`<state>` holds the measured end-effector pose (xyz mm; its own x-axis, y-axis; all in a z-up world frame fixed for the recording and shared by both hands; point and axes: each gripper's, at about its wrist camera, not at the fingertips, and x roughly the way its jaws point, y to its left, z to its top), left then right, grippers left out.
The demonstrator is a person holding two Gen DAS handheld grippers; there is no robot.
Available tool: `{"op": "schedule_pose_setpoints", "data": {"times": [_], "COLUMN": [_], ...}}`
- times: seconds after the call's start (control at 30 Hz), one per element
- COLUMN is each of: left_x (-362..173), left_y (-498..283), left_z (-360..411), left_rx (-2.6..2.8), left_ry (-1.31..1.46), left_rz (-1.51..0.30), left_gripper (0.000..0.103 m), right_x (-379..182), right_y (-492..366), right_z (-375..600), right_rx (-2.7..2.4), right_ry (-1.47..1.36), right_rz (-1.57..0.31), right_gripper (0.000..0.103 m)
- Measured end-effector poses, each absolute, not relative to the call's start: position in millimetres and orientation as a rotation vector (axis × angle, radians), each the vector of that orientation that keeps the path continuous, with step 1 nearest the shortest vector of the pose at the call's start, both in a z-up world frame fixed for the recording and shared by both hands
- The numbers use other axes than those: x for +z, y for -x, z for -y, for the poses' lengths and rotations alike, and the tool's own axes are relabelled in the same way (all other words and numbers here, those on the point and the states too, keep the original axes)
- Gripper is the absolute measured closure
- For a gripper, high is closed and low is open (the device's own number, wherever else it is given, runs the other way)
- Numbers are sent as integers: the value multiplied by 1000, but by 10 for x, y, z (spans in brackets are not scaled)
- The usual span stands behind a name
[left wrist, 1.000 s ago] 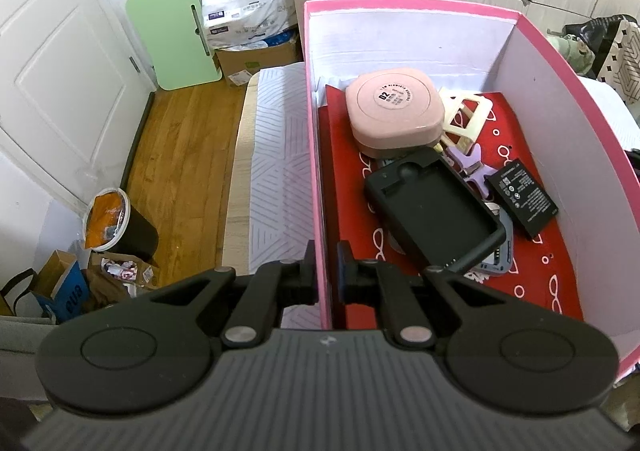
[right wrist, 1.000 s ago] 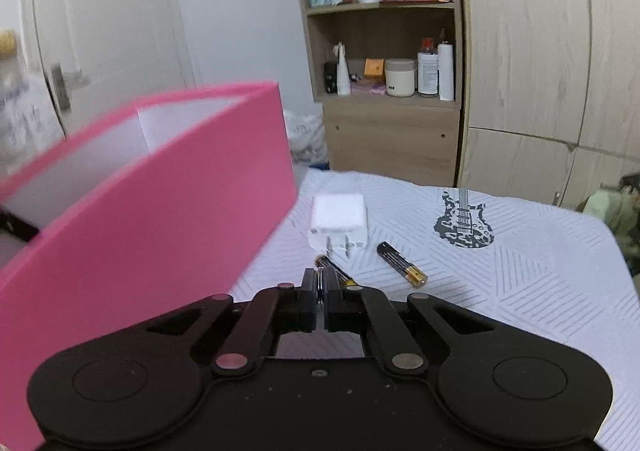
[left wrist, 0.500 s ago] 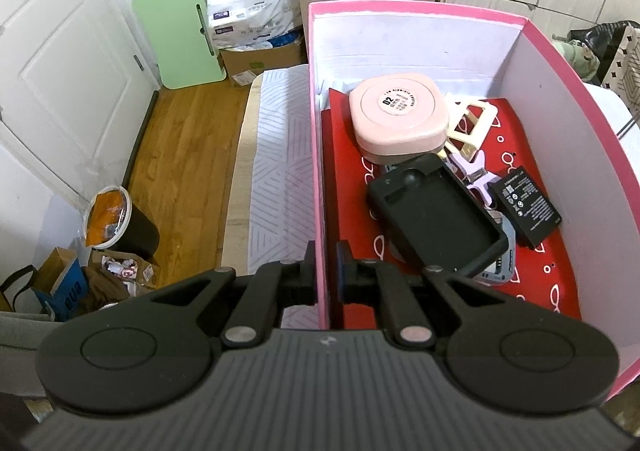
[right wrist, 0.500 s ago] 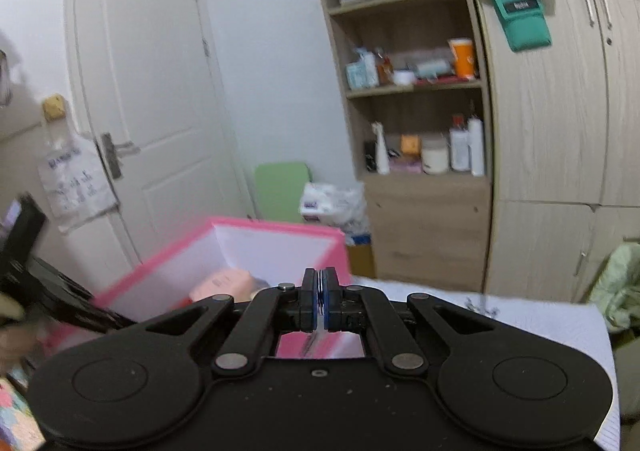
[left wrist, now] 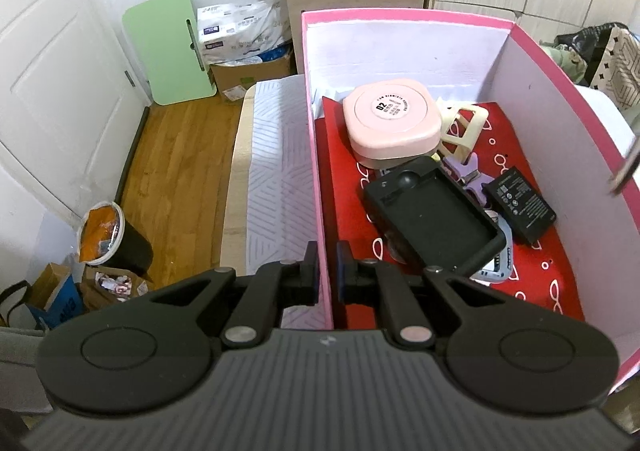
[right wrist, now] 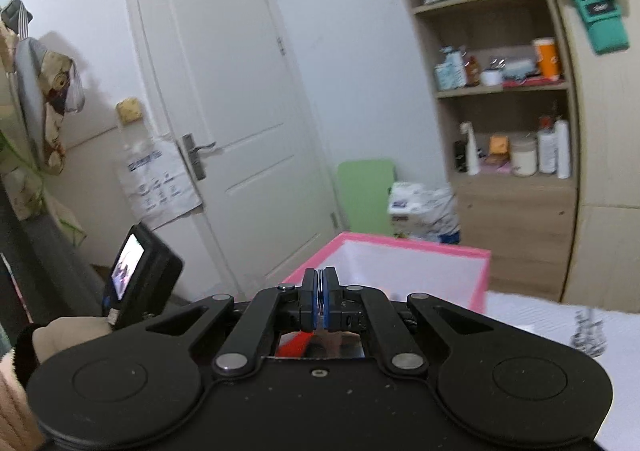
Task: Organize rigid objects
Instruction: 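Carry the keys into the pink box and drop them onto the phone case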
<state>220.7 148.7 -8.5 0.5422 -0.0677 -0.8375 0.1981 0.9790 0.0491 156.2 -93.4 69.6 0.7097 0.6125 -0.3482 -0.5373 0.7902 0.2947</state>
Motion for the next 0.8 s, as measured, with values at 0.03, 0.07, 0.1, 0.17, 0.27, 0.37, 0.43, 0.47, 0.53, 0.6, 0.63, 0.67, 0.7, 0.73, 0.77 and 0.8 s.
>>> {"op": "schedule_pose_setpoints", "data": {"times": [0.03, 0.07, 0.1, 0.17, 0.27, 0.37, 0.43, 0.47, 0.53, 0.6, 0.63, 0.67, 0.7, 0.73, 0.77, 0.8], "left_x": [-87, -89, -92, -96, -92, -84, -82, -81, -78, -87, -87, -86, -85, -86, -86, -87], "left_y": [-2201, -2196, -2188, -2181, -2161, -2134, -2129, -2130, -2137, -2142, -2144, -2143, -2137, -2140, -2141, -2141], "left_z": [-1491, -1495, -1497, -1513, -1523, -1525, -1526, -1530, -1530, -1529, -1528, -1527, -1526, -1526, -1527, -1527], "left_rx": [-161, -163, -164, -162, -160, -159, -159, -159, -161, -161, -162, -163, -164, -164, -164, -165], "left_ry": [-144, -143, -141, -125, -113, -112, -111, -108, -107, -110, -112, -113, -113, -113, -111, -109], "left_rz": [-983, -980, -975, -967, -954, -939, -935, -934, -935, -935, -935, -936, -936, -937, -937, -937], "left_gripper": [96, 96, 96, 96, 96, 96, 96, 96, 96, 96, 96, 96, 96, 96, 96, 96], "right_x": [668, 635, 591, 502, 343, 215, 173, 164, 147, 160, 167, 178, 191, 204, 220, 233], "right_y": [-1592, -1625, -1674, -1752, -1900, -2011, -2065, -2082, -2103, -2111, -2110, -2112, -2111, -2096, -2085, -2076], "right_z": [890, 854, 811, 745, 621, 466, 374, 352, 294, 264, 254, 236, 230, 232, 228, 234], "right_rx": [655, 668, 677, 691, 693, 676, 664, 660, 656, 653, 656, 667, 668, 663, 667, 676], "right_ry": [-190, -203, -219, -243, -269, -260, -233, -228, -215, -209, -209, -208, -214, -213, -202, -194], "right_rz": [-470, -494, -519, -566, -641, -702, -727, -737, -749, -755, -755, -754, -752, -742, -735, -734], "right_gripper": [99, 99, 99, 99, 99, 99, 99, 99, 99, 99, 97, 92, 92, 92, 92, 92]}}
